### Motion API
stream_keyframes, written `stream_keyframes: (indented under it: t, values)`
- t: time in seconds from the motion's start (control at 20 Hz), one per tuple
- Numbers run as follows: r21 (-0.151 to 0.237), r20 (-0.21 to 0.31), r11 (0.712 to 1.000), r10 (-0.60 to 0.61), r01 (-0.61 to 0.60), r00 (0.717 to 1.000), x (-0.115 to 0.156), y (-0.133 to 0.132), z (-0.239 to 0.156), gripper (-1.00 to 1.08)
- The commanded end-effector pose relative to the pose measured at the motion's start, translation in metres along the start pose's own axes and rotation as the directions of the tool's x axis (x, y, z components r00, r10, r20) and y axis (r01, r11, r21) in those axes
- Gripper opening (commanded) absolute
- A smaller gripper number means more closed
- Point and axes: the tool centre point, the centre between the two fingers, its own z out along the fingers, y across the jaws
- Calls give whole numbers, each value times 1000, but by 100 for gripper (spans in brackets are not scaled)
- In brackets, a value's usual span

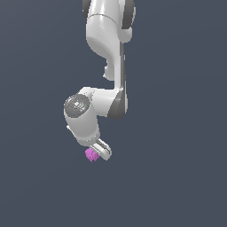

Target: Pick up the object and move it to a goal position.

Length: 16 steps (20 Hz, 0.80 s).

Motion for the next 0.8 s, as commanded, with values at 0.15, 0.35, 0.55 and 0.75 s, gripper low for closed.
stream_keyframes:
  t: [0.15,0.35,0.55,0.75]
  values:
    - [-5,-2,999,45,-45,999,9,6,8,100]
    - [-5,-1,999,41,-41,999,8,6,9,100]
    - [-5,-1,999,42,-42,999,8,6,23,100]
    - [-5,-1,999,45,-45,999,8,7,46,100]
